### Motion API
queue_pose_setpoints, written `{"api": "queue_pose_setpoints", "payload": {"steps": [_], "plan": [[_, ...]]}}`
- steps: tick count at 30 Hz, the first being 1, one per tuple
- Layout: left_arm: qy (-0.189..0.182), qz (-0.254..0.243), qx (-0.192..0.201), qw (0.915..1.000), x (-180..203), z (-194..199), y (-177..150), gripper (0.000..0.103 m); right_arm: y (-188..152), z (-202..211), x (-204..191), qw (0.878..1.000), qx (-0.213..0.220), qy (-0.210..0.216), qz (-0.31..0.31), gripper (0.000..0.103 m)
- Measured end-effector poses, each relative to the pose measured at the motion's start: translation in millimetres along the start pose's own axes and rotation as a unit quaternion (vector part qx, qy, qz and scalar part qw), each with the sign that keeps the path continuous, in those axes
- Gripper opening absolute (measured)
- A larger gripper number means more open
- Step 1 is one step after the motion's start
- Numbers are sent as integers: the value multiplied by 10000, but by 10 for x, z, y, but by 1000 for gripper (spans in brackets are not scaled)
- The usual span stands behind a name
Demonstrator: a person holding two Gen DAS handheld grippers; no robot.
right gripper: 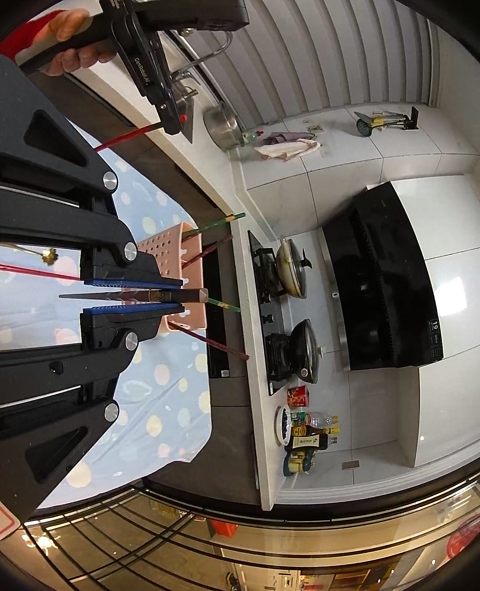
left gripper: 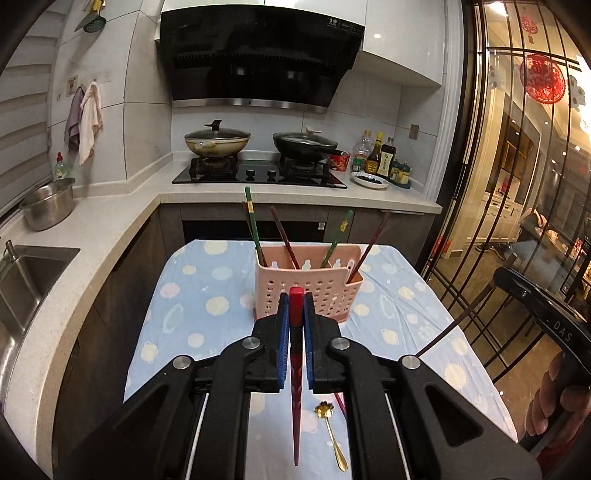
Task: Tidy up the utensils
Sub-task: 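Lift both held chopsticks up over the pink holder with both tools, then lower both chopsticks into the pink holder and open both tools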
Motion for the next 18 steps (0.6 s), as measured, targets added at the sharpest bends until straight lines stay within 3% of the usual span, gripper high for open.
{"api": "queue_pose_setpoints", "payload": {"steps": [12,18], "plan": [[54,-263,692,9972,-46,-47,1063,7,947,-458,-270,9992,399,51,-74,7],[81,-406,723,9965,-113,-283,1475,7,1200,-753,-469,9991,424,24,18,7]]}}
Point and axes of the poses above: each gripper's, at about its wrist camera, not at the fingertips, and z roughly against the way its jaws point, x to its right, y to its top, the point moved 6 cm from there along -z, roughly the way its jaws point, and after that the axes turned 15 degrees about -y, right-handed, at the moved point
